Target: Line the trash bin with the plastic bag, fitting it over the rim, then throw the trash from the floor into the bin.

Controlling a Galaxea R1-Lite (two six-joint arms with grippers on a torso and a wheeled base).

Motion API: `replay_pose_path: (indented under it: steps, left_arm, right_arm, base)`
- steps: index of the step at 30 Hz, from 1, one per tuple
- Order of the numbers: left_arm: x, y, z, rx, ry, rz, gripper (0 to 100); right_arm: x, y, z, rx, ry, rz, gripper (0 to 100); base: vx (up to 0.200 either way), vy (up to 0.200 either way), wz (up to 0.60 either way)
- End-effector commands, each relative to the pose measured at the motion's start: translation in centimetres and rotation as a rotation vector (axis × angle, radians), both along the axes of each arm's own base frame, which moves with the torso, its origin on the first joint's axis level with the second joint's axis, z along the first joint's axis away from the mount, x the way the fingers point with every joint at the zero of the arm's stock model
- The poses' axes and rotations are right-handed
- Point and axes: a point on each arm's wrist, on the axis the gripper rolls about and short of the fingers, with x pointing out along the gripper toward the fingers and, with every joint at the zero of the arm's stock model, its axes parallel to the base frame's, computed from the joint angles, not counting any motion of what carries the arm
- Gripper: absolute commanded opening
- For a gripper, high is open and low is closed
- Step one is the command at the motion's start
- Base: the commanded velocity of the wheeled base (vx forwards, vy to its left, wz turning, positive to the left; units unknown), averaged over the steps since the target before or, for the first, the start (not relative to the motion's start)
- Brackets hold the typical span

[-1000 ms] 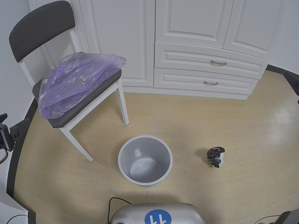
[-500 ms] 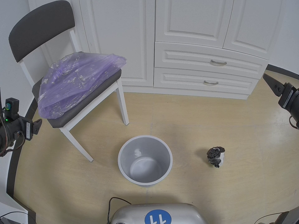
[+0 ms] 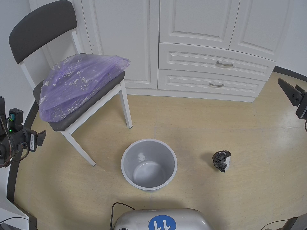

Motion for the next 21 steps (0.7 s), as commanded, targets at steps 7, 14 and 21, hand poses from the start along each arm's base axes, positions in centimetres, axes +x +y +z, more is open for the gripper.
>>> replay_pose_path:
  steps: [7,14,21]
  left_arm:
    - [-2.0,-1.0,1.5,-0.005,-0.120,-0.068,100]
    - [-2.3,-0.7,1.2,-0.002,-0.106,-0.052,100]
    - [-1.6,-0.8,0.7,0.002,-0.078,-0.073,100]
  right_arm:
    - [-1.2,-0.2,0.3,-0.018,-0.037,0.018,100]
    - [-1.8,-0.4,0.6,-0.013,-0.057,0.020,100]
    - [-1.2,-0.1,0.1,-0.016,-0.028,0.024,100]
  base:
    - [0.000,0.000,0.00]
    - [0.000,0.000,0.00]
    - [0.000,0.000,0.00]
